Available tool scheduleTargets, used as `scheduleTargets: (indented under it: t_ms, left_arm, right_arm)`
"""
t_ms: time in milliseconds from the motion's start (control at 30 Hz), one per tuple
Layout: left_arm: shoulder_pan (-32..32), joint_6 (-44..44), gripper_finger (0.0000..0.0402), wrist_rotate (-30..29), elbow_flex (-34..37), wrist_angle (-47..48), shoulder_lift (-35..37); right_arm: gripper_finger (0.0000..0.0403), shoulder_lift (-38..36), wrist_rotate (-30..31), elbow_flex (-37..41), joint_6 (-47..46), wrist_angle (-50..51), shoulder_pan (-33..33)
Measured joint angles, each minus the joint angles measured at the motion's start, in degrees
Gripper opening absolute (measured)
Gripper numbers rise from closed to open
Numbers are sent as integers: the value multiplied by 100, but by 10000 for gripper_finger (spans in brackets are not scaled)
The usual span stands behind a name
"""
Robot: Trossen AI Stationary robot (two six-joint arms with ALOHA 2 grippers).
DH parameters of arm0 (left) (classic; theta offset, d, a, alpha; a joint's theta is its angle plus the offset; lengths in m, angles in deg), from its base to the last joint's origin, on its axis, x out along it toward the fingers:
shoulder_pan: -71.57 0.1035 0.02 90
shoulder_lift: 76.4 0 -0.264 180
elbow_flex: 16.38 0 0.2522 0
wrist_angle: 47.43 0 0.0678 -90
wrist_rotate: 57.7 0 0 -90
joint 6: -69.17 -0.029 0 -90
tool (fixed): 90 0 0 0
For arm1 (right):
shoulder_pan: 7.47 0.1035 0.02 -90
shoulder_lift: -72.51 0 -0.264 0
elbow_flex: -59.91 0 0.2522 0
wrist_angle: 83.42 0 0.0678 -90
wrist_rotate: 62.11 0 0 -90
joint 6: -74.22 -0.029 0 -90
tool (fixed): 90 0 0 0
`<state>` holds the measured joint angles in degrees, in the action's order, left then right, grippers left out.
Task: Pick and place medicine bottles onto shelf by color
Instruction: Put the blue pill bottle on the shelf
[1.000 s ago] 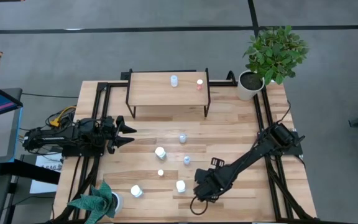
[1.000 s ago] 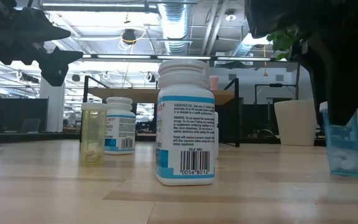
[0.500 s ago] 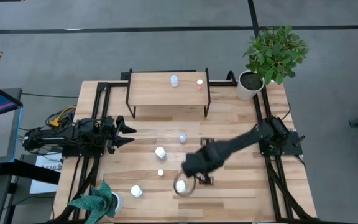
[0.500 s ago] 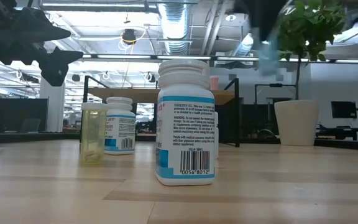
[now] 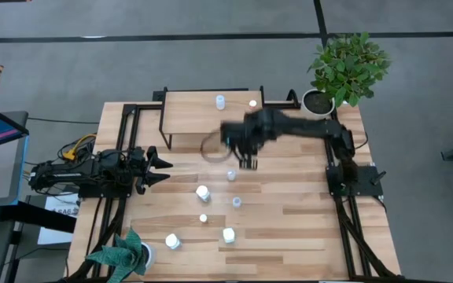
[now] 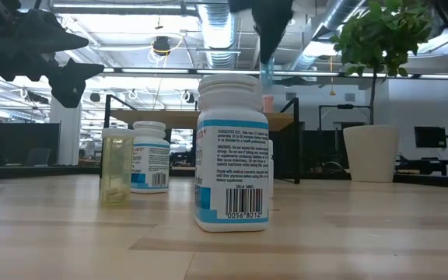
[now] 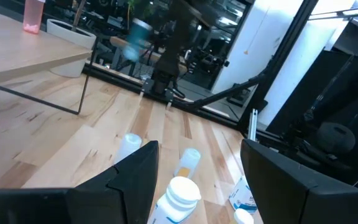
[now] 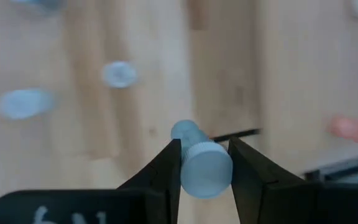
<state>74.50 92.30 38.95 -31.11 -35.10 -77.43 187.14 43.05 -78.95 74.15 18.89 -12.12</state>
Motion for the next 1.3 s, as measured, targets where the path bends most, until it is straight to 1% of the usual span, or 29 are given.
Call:
scheduleTargets:
  t_ms: [100,233,367,500,800,900,1100,1300]
  left_arm:
    - [1,0,217,0,0,0,0]
    - [0,-2,217,-78,0,5,0]
    - [1,-2,217,-279,0,43,2]
    - [1,-4,217,-468,0,61,2]
    - [1,-4,217,-739,0,76,2]
    - [1,-4,217,-752,0,76,2]
    - [1,-4,217,-752,0,76,2]
    - [1,-4,217,-752,0,76,2]
  right_arm:
    - [118,0,-4,-14,171,-138,-588]
    - [118,0,-141,-14,155,-213,-1240]
    - [118,0,-213,-14,-170,-314,-1653]
    - [118,0,-476,-14,-273,-373,-1916]
    - [118,0,-619,-14,-202,-384,-1944]
    - [118,0,-625,-14,-161,-393,-1949]
    - [118,0,-634,-14,-383,-561,-1985]
    - [118,0,-640,193,-398,-571,-2031]
